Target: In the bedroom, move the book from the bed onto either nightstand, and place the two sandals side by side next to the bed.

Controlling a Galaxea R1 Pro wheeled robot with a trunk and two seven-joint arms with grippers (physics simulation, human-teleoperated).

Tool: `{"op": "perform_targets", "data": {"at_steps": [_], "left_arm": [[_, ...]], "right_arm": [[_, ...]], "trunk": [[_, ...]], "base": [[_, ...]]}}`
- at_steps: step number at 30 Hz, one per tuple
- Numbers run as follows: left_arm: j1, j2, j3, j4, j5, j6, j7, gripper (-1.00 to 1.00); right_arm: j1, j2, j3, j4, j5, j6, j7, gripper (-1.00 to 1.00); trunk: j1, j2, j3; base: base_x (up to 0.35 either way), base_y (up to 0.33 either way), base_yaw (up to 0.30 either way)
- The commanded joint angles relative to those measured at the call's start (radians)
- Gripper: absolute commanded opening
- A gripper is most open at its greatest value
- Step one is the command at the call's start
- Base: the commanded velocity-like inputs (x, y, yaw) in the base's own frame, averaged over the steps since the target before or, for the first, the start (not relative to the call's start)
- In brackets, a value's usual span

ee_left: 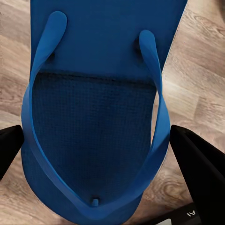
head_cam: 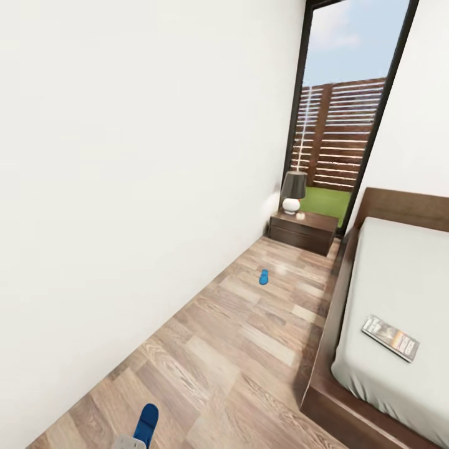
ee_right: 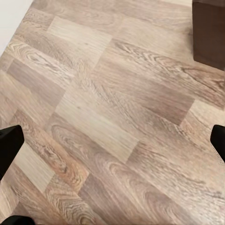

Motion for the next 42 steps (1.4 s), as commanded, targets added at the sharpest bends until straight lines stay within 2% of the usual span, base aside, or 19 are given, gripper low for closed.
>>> {"op": "perform_targets", "data": {"at_steps": [1,32,42], "left_arm": [[-0.001,0.000,0.009,0.001,-0.010,-0.004,-0.002,-1.00],[-0.001,0.000,0.009,0.001,-0.010,-0.004,-0.002,-1.00],[-0.001,0.000,0.009,0.001,-0.010,-0.004,-0.002,-1.00]], "right_arm": [[-0.001,0.000,-0.002,0.001,-0.005,0.001,0.005,1.00],[-0.001,0.001,-0.003,0.001,-0.005,0.000,0.005,1.00],[-0.001,0.000,-0.003,0.001,-0.005,0.000,0.005,1.00]], "trunk": [[0.001,0.000,-0.001],[0.001,0.000,-0.001],[0.001,0.000,-0.001]], "base": [[0.329,0.000,0.000],[0.329,0.015,0.000],[0.144,0.061,0.000]]}}
